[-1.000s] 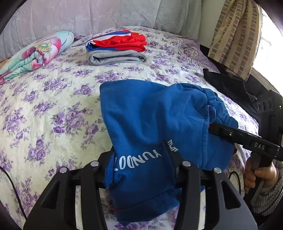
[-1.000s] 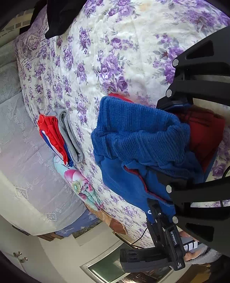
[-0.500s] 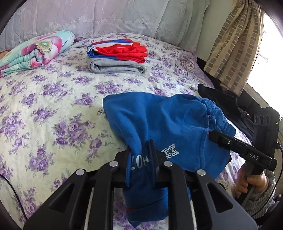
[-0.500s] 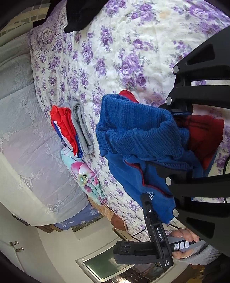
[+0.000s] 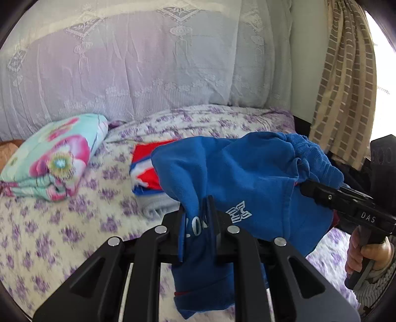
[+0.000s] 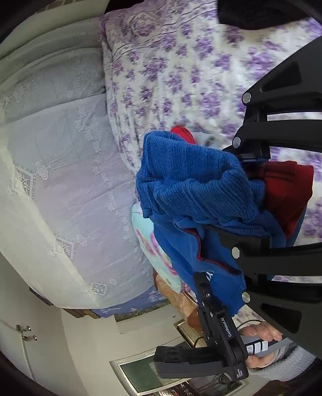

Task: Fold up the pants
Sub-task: 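Grasp the folded pants with the left gripper while the right gripper lifts them onto the clothes stack, then release the pants on the stack and withdraw both grippers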

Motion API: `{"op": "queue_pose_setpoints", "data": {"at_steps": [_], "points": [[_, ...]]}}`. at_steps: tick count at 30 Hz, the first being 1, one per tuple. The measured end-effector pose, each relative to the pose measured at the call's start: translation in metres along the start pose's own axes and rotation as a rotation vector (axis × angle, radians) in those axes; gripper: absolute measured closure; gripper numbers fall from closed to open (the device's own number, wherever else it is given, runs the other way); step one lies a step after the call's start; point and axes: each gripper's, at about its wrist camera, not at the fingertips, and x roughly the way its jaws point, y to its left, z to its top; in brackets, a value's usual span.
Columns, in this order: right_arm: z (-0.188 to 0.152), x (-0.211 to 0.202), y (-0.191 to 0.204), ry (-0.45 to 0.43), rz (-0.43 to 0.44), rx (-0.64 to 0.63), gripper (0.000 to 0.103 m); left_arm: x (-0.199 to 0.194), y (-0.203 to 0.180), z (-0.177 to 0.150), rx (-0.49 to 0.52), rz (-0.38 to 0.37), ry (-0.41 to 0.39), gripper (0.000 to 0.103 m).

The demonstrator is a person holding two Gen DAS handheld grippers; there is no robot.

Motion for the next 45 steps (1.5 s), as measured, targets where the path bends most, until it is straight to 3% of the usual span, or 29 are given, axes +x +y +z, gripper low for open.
{"op": "queue_pose_setpoints", "data": {"at_steps": [6, 9, 11, 13, 15, 17, 22, 23, 24, 25, 26, 29, 34, 37, 42, 45], "points": [[0.088, 0.113, -0.030, -0.027, -0.011, 0.018, 0.065, 0.100, 0.050, 0.089, -0.039, 0.104, 0.010, 0.090], [0.096, 0.178, -0.057, 0.000, -0.018, 0.077, 0.065, 0.163, 0.080, 0.099, -0.086, 0.117, 0.071, 0.089], [0.084, 0.224, -0.076, 0.071, -0.049, 0.099, 0.064, 0.205, 0.095, 0.090, -0.115, 0.130, 0.144, 0.086], [0.060, 0.261, -0.091, 0.133, -0.110, 0.090, 0.054, 0.246, 0.109, 0.068, -0.154, 0.158, 0.237, 0.071], [0.044, 0.267, -0.100, 0.071, -0.077, 0.093, 0.051, 0.258, 0.113, 0.048, -0.158, 0.193, 0.197, 0.045], [0.046, 0.266, -0.102, 0.063, -0.057, 0.117, 0.048, 0.253, 0.108, 0.043, -0.104, 0.263, 0.145, 0.036], [0.057, 0.234, -0.088, -0.005, -0.078, 0.129, 0.041, 0.221, 0.106, 0.055, -0.129, 0.282, 0.133, 0.036], [0.059, 0.217, -0.082, -0.044, -0.085, 0.145, 0.033, 0.209, 0.103, 0.057, -0.131, 0.288, 0.119, 0.032], [0.060, 0.200, -0.075, -0.079, -0.109, 0.152, 0.027, 0.196, 0.100, 0.058, -0.133, 0.298, 0.095, 0.021], [0.059, 0.181, -0.066, -0.116, -0.150, 0.154, 0.011, 0.177, 0.093, 0.058, -0.131, 0.316, 0.061, 0.014], [0.058, 0.165, -0.057, -0.142, -0.183, 0.151, 0.003, 0.161, 0.085, 0.055, -0.126, 0.335, 0.030, 0.006], [0.044, 0.128, -0.029, -0.157, -0.224, 0.120, 0.003, 0.119, 0.059, 0.044, -0.098, 0.353, -0.027, 0.005], [0.025, 0.104, 0.010, -0.036, -0.367, 0.012, 0.003, 0.080, 0.035, 0.017, -0.113, 0.333, -0.022, 0.005], [0.006, 0.088, 0.015, -0.091, -0.340, 0.033, 0.003, 0.068, 0.029, 0.005, -0.124, 0.368, -0.022, 0.005], [-0.002, 0.097, 0.015, -0.036, -0.318, 0.007, 0.003, 0.057, 0.026, -0.002, -0.081, 0.420, -0.049, 0.005], [-0.005, 0.102, 0.018, -0.039, -0.335, -0.016, 0.003, 0.059, 0.034, -0.004, -0.120, 0.367, -0.033, 0.005]]}}
